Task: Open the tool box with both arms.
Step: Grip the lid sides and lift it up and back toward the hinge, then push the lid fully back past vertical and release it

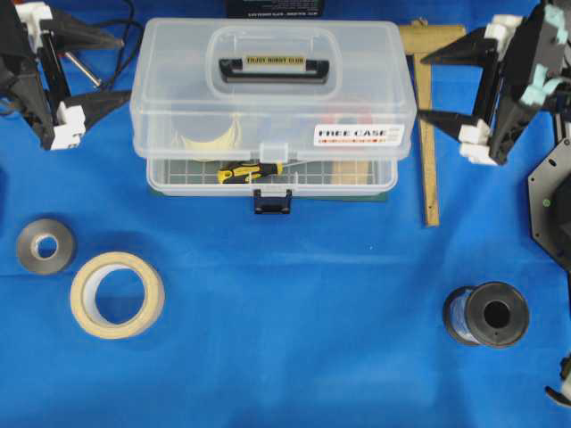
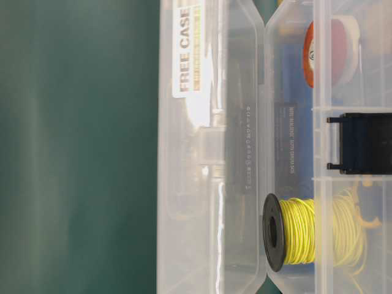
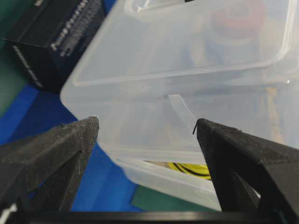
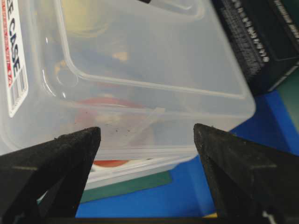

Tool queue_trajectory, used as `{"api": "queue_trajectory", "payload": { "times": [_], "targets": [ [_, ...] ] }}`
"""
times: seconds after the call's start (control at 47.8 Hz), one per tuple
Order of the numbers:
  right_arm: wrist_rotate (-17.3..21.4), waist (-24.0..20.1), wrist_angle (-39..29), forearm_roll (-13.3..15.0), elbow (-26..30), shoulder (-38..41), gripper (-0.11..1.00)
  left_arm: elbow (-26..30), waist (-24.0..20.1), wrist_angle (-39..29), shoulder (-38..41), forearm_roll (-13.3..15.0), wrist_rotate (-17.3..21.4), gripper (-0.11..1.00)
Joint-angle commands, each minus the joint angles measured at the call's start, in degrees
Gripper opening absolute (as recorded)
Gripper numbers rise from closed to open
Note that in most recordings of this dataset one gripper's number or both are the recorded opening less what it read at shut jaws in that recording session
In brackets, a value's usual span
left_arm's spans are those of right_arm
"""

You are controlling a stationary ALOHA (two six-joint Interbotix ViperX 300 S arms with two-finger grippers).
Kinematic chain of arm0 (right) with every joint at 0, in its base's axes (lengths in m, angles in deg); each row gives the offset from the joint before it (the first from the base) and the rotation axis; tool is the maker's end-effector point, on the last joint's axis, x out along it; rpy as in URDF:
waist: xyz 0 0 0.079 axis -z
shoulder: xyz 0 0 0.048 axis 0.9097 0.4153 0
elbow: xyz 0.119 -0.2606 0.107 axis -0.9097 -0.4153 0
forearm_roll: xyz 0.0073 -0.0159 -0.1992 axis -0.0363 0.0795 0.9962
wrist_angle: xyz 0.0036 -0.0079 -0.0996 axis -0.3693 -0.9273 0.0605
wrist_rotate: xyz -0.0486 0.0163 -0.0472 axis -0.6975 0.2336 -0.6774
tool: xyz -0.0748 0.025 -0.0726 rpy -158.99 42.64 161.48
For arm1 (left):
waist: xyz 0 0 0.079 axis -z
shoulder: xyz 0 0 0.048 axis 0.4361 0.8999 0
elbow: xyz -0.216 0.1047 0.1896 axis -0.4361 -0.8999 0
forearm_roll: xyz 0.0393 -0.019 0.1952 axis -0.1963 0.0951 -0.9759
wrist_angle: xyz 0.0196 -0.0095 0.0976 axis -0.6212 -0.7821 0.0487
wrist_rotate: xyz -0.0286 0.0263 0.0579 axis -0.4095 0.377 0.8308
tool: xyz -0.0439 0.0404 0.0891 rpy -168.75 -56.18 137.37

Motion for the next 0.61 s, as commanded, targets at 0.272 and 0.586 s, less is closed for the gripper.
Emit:
{"api": "queue_trajectory", "payload": {
  "times": [0.272, 0.586],
  "targets": [
    [0.35, 5.80, 2.37, -0.18, 5.62, 0.35, 0.83, 6.59, -3.69, 1.41, 0.44, 0.09, -0.26, 0.90],
    [0.35, 8.70, 3.52, -0.18, 6.15, 0.35, 0.83, 9.23, -6.77, 2.29, 2.55, 0.09, -0.18, 0.90]
  ]
}}
